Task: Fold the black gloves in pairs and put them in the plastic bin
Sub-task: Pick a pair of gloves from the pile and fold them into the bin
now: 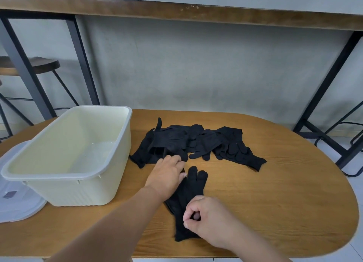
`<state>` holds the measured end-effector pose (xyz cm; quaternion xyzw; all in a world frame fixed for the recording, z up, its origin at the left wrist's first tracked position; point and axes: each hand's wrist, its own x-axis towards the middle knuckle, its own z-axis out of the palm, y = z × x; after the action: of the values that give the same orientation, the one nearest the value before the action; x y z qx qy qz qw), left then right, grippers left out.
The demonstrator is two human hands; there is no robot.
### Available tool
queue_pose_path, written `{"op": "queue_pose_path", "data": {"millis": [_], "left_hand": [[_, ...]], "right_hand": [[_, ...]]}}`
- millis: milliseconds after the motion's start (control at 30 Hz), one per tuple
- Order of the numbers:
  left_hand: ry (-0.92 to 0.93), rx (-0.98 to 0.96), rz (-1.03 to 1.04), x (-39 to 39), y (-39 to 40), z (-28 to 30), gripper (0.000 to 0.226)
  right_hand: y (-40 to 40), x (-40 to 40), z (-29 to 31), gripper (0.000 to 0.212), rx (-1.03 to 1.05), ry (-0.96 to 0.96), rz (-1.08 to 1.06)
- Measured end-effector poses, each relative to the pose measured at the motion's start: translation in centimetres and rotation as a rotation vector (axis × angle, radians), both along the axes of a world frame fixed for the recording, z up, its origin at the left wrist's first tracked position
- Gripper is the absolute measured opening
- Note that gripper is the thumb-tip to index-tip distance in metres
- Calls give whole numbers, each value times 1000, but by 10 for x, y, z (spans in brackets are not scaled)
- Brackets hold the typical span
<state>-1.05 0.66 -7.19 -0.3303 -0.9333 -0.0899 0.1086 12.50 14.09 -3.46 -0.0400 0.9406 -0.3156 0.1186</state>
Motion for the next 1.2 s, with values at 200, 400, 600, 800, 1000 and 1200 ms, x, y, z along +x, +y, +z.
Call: {"op": "queue_pose_path", "data": {"millis": [200, 400, 600, 800, 1000, 1200], "left_hand": [[-128, -11, -168, 14, 5, 5, 46], [168, 1, -217, 19, -12, 6, 52], [45, -102, -205, 37, -30, -4, 57], [-153, 212, -102, 65, -33, 11, 20], [-366, 267, -137, 96, -45, 13, 16], [-423, 127, -80, 114, -50, 13, 42]], "right_hand": [[0, -2, -5, 8, -45, -29, -31], [8, -2, -5, 12, -134, -92, -56], [9, -5, -5, 8, -177, -142, -71], [21, 6, -1, 10, -143, -22, -5], [25, 20, -1, 35, 173, 32, 210], [16, 21, -6, 26, 189, 223, 144]]}}
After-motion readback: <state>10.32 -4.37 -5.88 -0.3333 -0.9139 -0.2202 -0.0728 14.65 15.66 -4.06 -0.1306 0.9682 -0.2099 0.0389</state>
